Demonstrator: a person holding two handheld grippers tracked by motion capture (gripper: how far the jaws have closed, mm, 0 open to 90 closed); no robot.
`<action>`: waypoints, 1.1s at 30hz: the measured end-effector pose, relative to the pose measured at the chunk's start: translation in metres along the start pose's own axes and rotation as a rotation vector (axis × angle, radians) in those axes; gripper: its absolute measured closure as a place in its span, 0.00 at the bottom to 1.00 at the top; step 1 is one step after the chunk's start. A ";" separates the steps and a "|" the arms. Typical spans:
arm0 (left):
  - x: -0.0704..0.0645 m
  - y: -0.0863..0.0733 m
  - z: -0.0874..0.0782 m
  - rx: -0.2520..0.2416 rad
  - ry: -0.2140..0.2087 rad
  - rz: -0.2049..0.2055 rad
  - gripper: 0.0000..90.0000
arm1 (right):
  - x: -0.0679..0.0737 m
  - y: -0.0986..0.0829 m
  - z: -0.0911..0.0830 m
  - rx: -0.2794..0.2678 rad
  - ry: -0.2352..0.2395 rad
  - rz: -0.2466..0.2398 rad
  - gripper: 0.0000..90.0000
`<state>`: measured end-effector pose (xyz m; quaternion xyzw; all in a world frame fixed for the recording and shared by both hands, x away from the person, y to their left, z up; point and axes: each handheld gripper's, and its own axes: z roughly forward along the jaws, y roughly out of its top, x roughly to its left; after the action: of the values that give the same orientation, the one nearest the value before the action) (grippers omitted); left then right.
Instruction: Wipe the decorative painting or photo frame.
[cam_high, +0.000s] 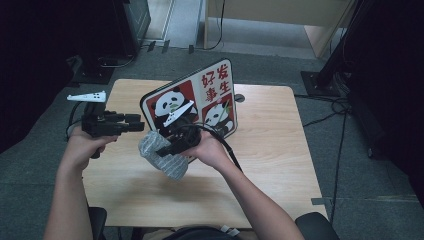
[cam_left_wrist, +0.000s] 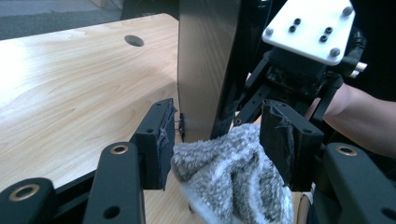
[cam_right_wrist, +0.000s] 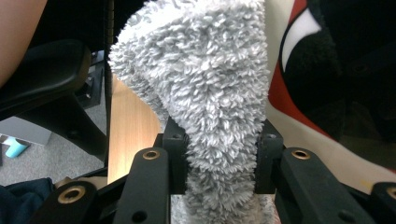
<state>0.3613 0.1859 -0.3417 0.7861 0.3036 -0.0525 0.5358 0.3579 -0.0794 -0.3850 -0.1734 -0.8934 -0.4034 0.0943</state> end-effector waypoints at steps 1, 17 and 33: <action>-0.001 0.000 0.001 -0.001 -0.002 -0.001 0.52 | 0.000 -0.001 0.000 0.002 0.000 0.002 0.74; -0.003 0.002 0.014 0.000 -0.008 -0.016 0.63 | -0.004 -0.019 0.010 0.016 0.006 0.019 0.74; -0.001 0.001 0.027 0.023 -0.004 -0.020 0.75 | -0.008 -0.035 0.020 0.027 0.017 0.022 0.74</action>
<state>0.3675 0.1618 -0.3516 0.7890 0.3097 -0.0632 0.5268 0.3514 -0.0880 -0.4252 -0.1785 -0.8960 -0.3917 0.1088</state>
